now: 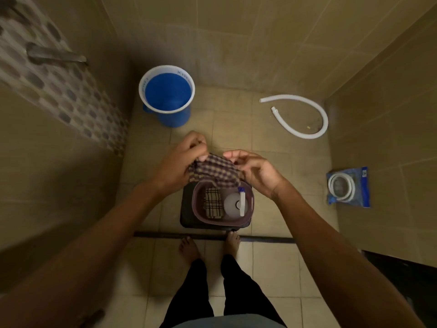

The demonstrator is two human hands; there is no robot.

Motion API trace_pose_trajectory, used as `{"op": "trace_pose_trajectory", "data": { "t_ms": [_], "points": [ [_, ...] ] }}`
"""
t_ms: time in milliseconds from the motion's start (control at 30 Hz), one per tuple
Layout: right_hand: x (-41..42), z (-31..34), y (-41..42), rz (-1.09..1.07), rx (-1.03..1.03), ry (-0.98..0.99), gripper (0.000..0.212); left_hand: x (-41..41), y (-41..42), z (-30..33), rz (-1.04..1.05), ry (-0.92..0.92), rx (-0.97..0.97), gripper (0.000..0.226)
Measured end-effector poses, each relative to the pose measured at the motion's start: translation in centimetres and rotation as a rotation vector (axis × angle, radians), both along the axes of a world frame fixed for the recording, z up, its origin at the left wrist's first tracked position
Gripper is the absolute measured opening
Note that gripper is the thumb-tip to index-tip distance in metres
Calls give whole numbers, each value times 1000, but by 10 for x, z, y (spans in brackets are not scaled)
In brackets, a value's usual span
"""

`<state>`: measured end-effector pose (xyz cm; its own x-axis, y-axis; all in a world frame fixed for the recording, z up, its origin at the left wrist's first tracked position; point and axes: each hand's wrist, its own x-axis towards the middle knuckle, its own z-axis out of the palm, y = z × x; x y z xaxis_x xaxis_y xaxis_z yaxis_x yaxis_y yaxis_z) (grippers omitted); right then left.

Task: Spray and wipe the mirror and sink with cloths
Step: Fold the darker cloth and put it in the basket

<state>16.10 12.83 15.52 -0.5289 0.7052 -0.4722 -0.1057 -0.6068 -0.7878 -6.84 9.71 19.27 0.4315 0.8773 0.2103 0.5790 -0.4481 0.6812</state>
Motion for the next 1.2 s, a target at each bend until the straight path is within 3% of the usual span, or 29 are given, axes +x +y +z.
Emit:
{"op": "trace_pose_trajectory", "data": {
  "t_ms": [67, 167, 267, 333, 400, 467, 533, 633, 733, 800, 933, 1067, 1133, 1200],
  "points": [
    [3, -2, 2, 67, -78, 30, 49, -1, -3, -1, -40, 92, 30, 27],
    [-6, -1, 0, 180, 41, -134, 42, -3, -3, -4, -54, 124, 36, 25],
    [-13, 2, -1, 240, 151, -258, 37, -9, -3, -18, -31, 8, -47, 12],
    [-15, 4, -1, 241, 190, -305, 26, -13, -5, -28, 19, -119, -239, 38],
    [-17, 5, -1, 244, 228, -357, 21, -15, -9, -33, 12, -129, -453, 59],
    [-17, 3, 0, 261, 251, -408, 18, -19, -10, -40, -73, -99, -598, 63],
    [-16, 0, 1, 302, 263, -452, 23, -24, -9, -43, -147, -186, -871, 64],
    [-19, -5, 3, 303, 221, -492, 35, -22, -9, -51, -51, -367, -1178, 68],
    [-29, -23, 1, 116, 126, -501, 36, -2, -18, -71, 100, -370, -1182, 45],
    [-31, -36, -4, 12, 13, -480, 38, 11, -31, -87, 246, -479, -1186, 31],
    [-25, -59, -23, -51, -222, -347, 37, 26, -57, -121, 506, -816, -1266, 28],
    [-32, -81, -53, -194, -339, -193, 20, 37, -80, -155, 624, -934, -1325, 34],
    [-41, -96, -66, -221, -282, -306, 34, 38, -87, -169, 703, -964, -1341, 32],
    [-49, -112, -76, -188, -176, -531, 47, 39, -90, -178, 765, -872, -1337, 29]
  ]
}}
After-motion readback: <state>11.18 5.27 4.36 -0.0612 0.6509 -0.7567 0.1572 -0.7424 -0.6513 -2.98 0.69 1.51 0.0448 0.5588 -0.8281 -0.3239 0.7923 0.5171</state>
